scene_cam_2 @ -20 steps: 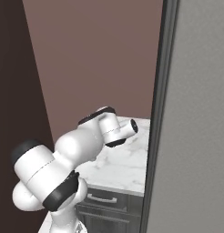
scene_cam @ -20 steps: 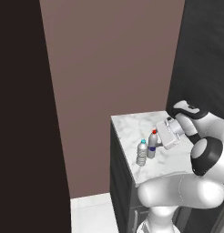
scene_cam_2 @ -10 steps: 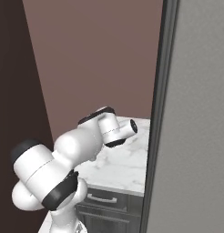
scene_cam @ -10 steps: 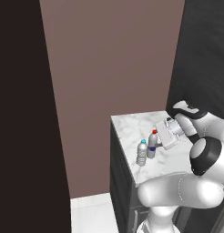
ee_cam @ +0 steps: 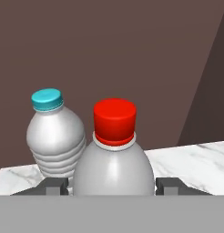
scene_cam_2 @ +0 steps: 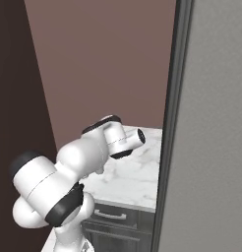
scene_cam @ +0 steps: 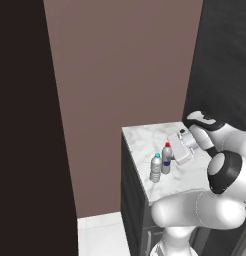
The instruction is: Take the bottled waters from the counter and place them in the freezer to freeze. Close the freezer door after placing the bottles.
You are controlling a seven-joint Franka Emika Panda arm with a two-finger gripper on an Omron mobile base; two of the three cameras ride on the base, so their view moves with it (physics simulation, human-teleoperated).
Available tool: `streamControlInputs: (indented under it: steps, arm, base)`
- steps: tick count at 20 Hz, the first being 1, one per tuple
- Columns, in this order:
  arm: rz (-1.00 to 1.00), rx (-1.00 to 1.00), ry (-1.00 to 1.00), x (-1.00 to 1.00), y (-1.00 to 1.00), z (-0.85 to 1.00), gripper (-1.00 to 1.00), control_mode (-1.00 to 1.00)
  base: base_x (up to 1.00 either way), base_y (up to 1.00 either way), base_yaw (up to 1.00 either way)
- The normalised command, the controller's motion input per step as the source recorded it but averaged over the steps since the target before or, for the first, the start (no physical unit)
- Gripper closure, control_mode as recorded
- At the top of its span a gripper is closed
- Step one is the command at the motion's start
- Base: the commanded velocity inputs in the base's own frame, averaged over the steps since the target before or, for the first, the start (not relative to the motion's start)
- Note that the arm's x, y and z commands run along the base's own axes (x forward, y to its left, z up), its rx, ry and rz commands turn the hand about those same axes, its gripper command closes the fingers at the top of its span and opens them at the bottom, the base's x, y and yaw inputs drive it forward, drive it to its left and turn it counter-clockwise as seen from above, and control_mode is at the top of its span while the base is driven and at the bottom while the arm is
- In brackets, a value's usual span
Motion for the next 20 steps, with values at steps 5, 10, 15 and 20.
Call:
streamControlInputs:
  steps: [5, 10, 15, 20]
  arm:
    - [0.00, 0.01, 0.00, 0.00, 0.00, 0.00, 1.00, -1.00]
    - [-0.01, 0.00, -0.10, -0.31, 0.00, 0.34, 1.00, -1.00]
    - [-0.07, 0.00, -0.26, -0.59, 0.00, 0.88, 1.00, -1.00]
    - [-0.05, -0.01, -0.27, -0.71, 0.08, 0.83, 1.00, -1.00]
  base:
    - [0.00, 0.00, 0.00]
    - [0.00, 0.00, 0.00]
    - [0.00, 0.00, 0.00]
    - [0.00, 0.00, 0.00]
